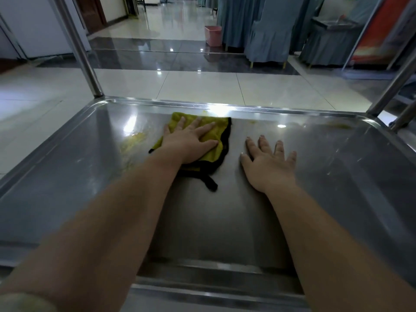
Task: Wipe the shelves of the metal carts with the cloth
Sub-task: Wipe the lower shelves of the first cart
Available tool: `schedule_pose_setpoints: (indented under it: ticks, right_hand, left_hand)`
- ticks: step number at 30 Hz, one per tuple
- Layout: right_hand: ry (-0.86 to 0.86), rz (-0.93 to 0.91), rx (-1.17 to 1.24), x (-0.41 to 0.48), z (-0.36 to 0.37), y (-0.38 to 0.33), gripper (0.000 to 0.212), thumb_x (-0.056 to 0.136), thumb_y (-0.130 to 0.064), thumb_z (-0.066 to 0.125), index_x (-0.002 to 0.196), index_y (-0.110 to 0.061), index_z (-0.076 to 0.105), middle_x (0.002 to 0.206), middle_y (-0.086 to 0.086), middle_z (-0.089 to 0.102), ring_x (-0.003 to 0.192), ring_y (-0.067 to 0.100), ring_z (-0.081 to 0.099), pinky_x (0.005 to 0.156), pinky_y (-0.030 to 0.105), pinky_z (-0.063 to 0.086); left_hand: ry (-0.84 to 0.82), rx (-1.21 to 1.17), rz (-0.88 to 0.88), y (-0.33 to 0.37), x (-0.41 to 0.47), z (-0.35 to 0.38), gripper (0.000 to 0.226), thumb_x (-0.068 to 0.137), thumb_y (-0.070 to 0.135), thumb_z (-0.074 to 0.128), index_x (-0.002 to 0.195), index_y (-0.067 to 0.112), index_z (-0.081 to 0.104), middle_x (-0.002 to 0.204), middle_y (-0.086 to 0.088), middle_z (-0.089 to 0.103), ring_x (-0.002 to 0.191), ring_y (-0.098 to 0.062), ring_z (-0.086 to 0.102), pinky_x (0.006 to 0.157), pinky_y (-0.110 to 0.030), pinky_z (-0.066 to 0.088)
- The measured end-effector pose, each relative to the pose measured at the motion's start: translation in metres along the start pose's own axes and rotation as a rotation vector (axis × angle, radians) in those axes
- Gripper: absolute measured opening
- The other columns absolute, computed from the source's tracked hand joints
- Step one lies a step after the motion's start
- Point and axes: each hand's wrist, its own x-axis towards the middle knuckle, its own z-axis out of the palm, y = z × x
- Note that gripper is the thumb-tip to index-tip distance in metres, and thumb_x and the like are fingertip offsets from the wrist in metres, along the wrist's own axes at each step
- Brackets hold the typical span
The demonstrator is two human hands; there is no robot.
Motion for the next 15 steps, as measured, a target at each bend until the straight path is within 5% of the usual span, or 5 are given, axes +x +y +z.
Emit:
schedule_pose_setpoints:
  ticks: [7,11,15]
  right_hand:
    - [-0.02,0.017,-0.033,-0.002,0.001,-0.005,0.059,0.096,-0.062,0.008,0.151,-0.046,-0.006,0.163,-0.008,-0.011,0.148,0.034,-0.012,0.114,0.063,-0.009]
    - [-0.023,0.029,-0.045,-0.005,0.0,-0.008,0.061,0.094,-0.066,0.008,0.151,-0.048,-0.004,0.163,-0.006,-0.01,0.148,0.038,-0.012,0.112,0.065,-0.01]
    - [-0.023,-0.004,-0.049,-0.007,-0.003,-0.007,0.059,0.095,-0.065,0.009,0.15,-0.05,-0.004,0.164,-0.005,-0.008,0.147,0.04,-0.012,0.11,0.068,-0.008]
  left_hand:
    - [0.032,0.017,-0.306,-0.111,-0.032,-0.013,0.065,0.086,0.078,0.023,0.146,0.058,0.008,0.163,0.012,0.004,0.149,-0.03,0.001,0.114,-0.064,-0.001]
    - [0.016,0.012,-0.302,-0.07,-0.023,-0.011,0.062,0.088,0.075,0.023,0.146,0.058,0.006,0.163,0.012,-0.002,0.148,-0.037,-0.005,0.112,-0.066,-0.006]
    - [-0.018,0.039,-0.058,0.028,-0.014,0.004,0.061,0.088,0.073,0.023,0.145,0.06,0.004,0.163,0.012,-0.005,0.147,-0.037,-0.009,0.109,-0.07,-0.008]
